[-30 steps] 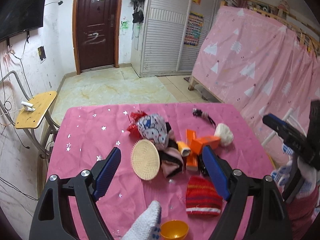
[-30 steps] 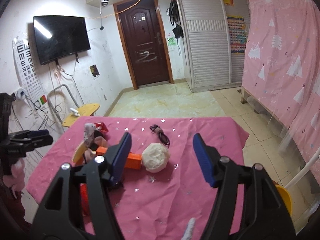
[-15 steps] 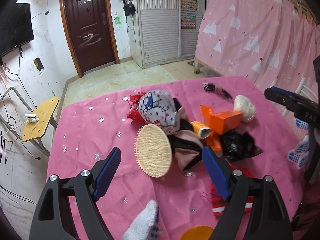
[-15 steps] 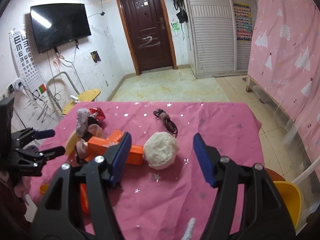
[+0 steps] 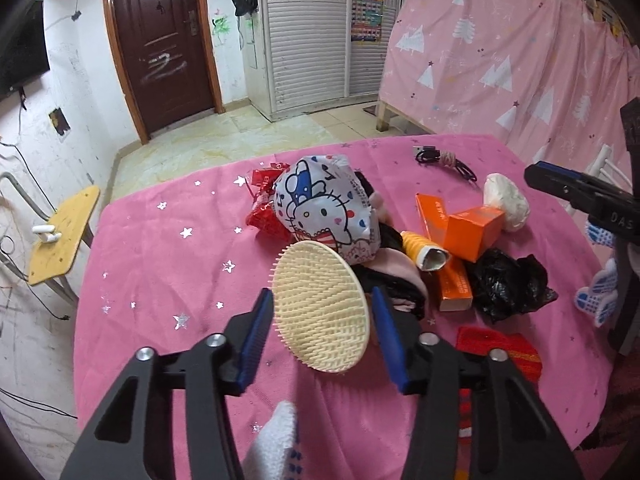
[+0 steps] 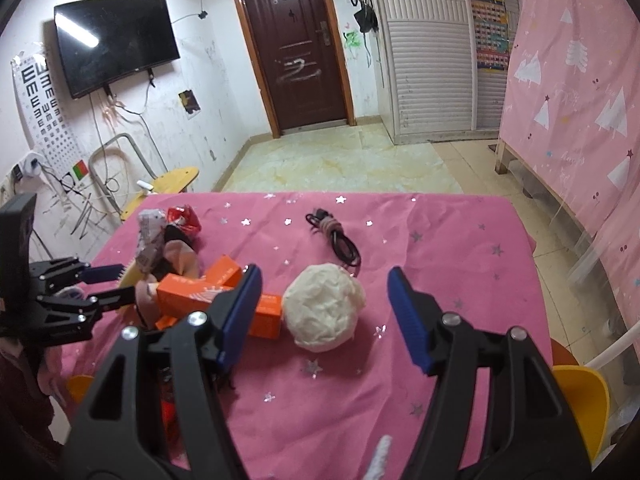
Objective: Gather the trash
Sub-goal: 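Return both tools to the table and grasp the wooden hairbrush with the left gripper, then lift the hairbrush with the left gripper while the right gripper grasps the white paper ball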
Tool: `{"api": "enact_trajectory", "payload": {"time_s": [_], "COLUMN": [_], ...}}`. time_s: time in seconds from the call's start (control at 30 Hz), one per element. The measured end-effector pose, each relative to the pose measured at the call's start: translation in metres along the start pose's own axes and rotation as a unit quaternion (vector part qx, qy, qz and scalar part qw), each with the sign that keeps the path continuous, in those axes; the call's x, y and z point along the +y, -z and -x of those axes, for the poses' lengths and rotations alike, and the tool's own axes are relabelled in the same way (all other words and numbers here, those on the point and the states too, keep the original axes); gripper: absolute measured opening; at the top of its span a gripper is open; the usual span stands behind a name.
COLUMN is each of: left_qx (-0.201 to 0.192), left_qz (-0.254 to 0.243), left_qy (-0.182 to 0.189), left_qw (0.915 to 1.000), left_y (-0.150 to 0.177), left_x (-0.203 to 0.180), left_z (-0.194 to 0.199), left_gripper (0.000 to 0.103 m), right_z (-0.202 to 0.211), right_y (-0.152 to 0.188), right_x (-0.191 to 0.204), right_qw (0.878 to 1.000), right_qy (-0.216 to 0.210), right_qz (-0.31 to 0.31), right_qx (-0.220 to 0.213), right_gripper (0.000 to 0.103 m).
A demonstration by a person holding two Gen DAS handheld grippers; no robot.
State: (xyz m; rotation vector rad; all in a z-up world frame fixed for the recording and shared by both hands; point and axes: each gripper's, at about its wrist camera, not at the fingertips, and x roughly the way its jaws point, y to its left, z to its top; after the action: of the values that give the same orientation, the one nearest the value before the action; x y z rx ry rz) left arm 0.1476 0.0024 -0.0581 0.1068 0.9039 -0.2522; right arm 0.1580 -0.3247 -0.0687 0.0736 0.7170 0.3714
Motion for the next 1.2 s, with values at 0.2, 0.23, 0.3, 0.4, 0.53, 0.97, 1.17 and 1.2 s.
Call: {"api": "enact_trajectory", "payload": {"time_s": [0.2, 0.23, 0.3, 0.4, 0.53, 0.97, 1.17, 1.2], "left_qx": [-0.002, -0.003, -0.005, -0.007, -0.019, -0.032, -0.054, -0.056], "left_qz": [0.030, 0.032, 0.034, 0.037, 0.053, 0.051, 0.055, 0.056], "left_qy": [0.010, 0.008, 0.005, 0.003, 0.012, -0.007, -0.012, -0.013], "left_qw": [0.9995, 0.9995, 0.9994, 0.9993, 0.9983, 0.9982, 0.9969, 0.9968], "left_y": [0.004, 0.004, 0.005, 0.004, 0.000, 0.002, 0.005, 0.004], "left_x": [0.019, 0.020, 0.023, 0.025, 0.027, 0.027, 0.030, 0.031], "left_z": [0.003, 0.003, 0.004, 0.005, 0.007, 0.010, 0.022, 0.024], "left_gripper": [0.040, 0.040, 0.040, 0.040, 0.023, 0.005, 0.001, 0.001], "right_z": [-0.003, -0.004, -0.004, -0.004, -0.006, -0.019, -0.026, -0.028], "right_y": [0.001, 0.001, 0.001, 0.001, 0.002, 0.004, 0.005, 0.005], "right_x": [0.001, 0.001, 0.000, 0.001, 0.001, 0.000, 0.000, 0.001], "right_qw": [1.000, 1.000, 1.000, 1.000, 1.000, 1.000, 0.999, 0.999], "right_qy": [0.001, 0.001, 0.002, 0.002, 0.005, 0.011, 0.015, 0.017], "right_qz": [0.001, 0.001, 0.001, 0.002, 0.001, -0.007, -0.004, -0.004], "right_qx": [0.004, 0.004, 0.004, 0.005, 0.006, 0.024, 0.034, 0.037], "right_gripper": [0.067, 0.067, 0.067, 0.067, 0.067, 0.067, 0.067, 0.067]}}
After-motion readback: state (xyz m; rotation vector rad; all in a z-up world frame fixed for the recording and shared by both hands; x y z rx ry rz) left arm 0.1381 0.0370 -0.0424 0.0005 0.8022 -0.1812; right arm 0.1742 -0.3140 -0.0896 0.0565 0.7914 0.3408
